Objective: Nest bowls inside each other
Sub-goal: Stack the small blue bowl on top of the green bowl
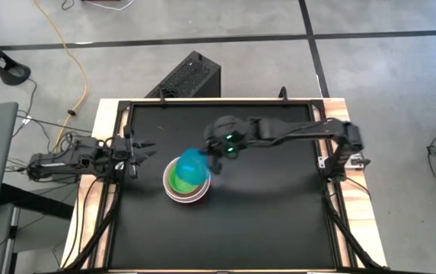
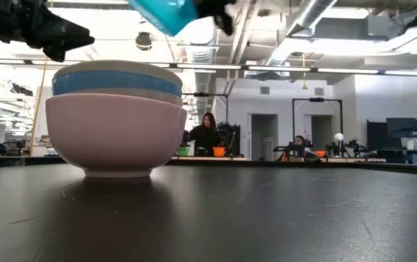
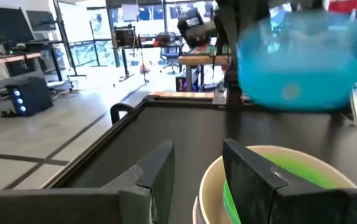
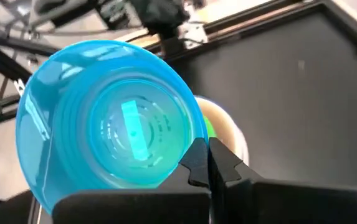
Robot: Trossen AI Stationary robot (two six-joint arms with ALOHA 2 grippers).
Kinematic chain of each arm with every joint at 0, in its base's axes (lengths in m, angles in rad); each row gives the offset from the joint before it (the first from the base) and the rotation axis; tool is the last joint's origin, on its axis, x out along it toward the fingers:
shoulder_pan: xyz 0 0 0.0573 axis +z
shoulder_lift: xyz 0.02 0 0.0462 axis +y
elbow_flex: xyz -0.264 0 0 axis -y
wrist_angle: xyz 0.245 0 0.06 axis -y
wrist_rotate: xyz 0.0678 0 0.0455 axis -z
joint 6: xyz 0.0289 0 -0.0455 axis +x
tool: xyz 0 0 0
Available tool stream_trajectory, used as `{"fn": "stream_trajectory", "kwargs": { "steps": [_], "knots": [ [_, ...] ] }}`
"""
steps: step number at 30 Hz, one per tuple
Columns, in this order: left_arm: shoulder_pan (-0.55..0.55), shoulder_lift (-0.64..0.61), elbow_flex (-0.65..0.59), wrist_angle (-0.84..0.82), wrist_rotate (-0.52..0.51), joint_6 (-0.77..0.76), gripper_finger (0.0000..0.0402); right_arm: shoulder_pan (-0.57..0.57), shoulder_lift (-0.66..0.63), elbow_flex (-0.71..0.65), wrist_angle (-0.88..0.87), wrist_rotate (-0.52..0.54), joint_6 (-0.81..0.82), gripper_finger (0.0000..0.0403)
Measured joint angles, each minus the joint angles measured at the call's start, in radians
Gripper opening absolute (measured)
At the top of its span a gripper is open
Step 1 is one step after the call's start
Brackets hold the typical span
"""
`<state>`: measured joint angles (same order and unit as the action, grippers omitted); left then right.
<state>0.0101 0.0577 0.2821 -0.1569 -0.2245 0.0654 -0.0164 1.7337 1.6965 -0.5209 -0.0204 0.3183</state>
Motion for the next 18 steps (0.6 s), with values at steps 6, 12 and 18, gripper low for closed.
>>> {"fn": "stream_trajectory", "kwargs": {
  "steps": [6,12,18],
  "knots": [
    [0.0,-0.048,0.0,-0.036,0.006,-0.018,0.0125,0.022,0.172,0.137,-0.001,-0.001,-0.013,0.0],
    [0.0,-0.048,0.0,-0.038,0.01,-0.024,0.0125,0.014,0.252,0.186,0.003,-0.001,-0.004,0.0],
    [0.0,-0.048,0.0,-0.043,0.029,-0.025,0.0125,0.007,0.282,0.187,0.002,0.001,0.024,0.0]
  ]
}}
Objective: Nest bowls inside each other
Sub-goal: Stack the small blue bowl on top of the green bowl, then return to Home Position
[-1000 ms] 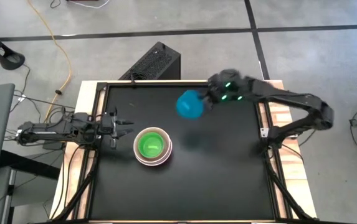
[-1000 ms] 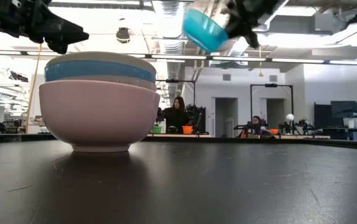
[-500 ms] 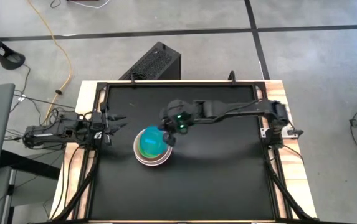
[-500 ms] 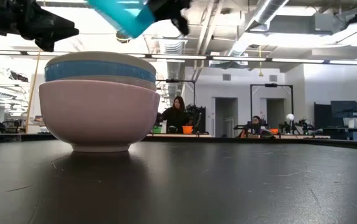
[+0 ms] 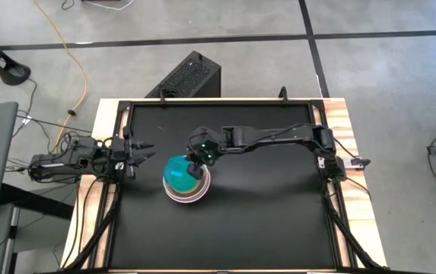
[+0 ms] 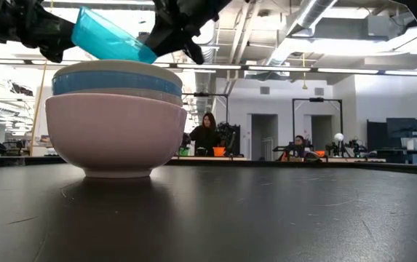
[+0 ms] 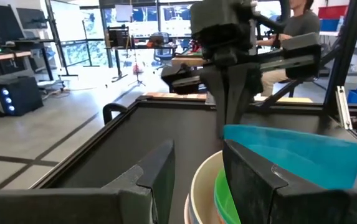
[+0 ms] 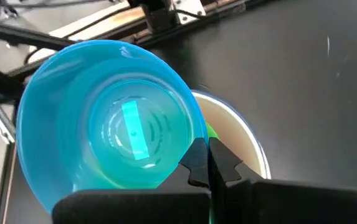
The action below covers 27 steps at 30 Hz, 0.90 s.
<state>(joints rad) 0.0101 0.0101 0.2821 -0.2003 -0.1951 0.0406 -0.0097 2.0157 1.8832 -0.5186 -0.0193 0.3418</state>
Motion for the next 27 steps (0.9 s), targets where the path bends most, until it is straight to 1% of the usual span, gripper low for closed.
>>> {"fn": "stream_trajectory", "kwargs": {
  "steps": [5,10,16,20,27],
  "knots": [
    [0.0,0.0,0.0,-0.001,0.002,0.0,0.0125,-0.007,0.005,0.001,-0.019,0.002,0.021,0.0],
    [0.0,0.0,0.0,0.004,0.014,0.0,0.0125,-0.006,0.004,0.001,-0.074,0.052,0.025,0.0],
    [0.0,0.0,0.0,0.007,0.014,-0.004,0.0125,-0.003,0.003,0.0,-0.096,0.051,0.027,0.0004],
    [0.0,0.0,0.0,0.007,0.014,-0.009,0.0125,-0.003,0.003,0.0,-0.117,0.051,0.026,0.0025],
    [0.0,0.0,0.0,0.007,0.015,-0.011,0.0125,-0.003,0.003,0.0,-0.126,0.051,0.024,0.0086]
  ]
}}
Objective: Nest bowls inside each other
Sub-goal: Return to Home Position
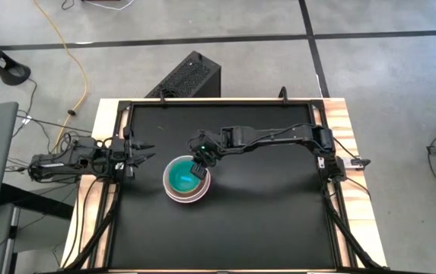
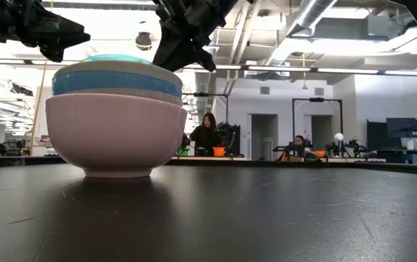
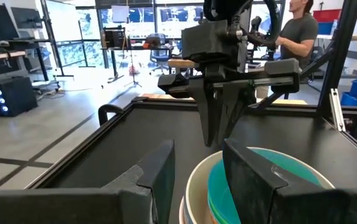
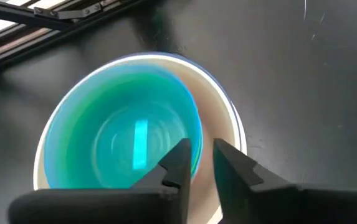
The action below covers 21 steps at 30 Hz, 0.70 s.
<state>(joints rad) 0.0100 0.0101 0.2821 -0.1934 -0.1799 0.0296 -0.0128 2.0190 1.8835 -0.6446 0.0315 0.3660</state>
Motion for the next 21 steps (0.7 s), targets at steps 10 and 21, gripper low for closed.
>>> {"fn": "stream_trajectory", "kwargs": {
  "steps": [10,21],
  "knots": [
    [0.0,0.0,0.0,-0.009,0.0,-0.011,0.0125,-0.019,-0.086,0.0,-0.067,-0.044,-0.053,0.0175],
    [0.0,0.0,0.0,-0.002,0.035,-0.034,0.0125,0.084,-0.348,-0.027,-0.377,0.103,-0.137,0.017]
  ]
}}
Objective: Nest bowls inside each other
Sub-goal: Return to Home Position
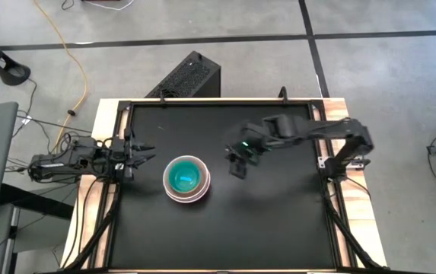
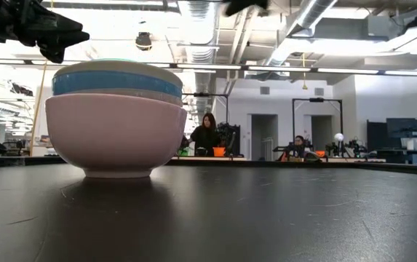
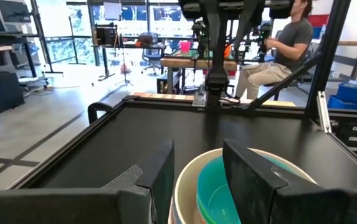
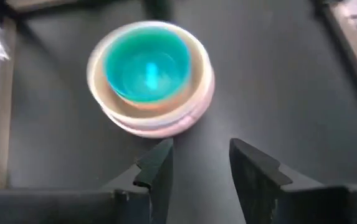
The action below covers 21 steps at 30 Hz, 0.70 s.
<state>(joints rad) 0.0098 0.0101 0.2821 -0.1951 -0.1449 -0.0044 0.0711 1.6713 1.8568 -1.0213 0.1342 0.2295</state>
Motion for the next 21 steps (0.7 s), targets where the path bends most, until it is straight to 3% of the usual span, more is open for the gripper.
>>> {"fn": "stream_trajectory", "kwargs": {
  "steps": [4,8,17,21],
  "knots": [
    [0.0,0.0,0.0,0.011,0.01,-0.005,0.0125,0.125,-0.139,-0.187,-0.015,0.229,0.045,0.0159],
    [0.0,0.0,0.0,0.023,0.009,-0.015,0.0125,0.209,-0.324,-0.518,0.157,0.306,0.125,0.0151],
    [0.0,0.0,0.0,0.024,-0.023,-0.076,0.0125,0.214,-0.639,-1.269,1.05,0.216,-0.074,0.0145],
    [0.0,0.0,0.0,0.002,-0.048,-0.093,0.0125,0.184,-0.742,-1.467,1.227,0.167,-0.066,0.0145]
  ]
}}
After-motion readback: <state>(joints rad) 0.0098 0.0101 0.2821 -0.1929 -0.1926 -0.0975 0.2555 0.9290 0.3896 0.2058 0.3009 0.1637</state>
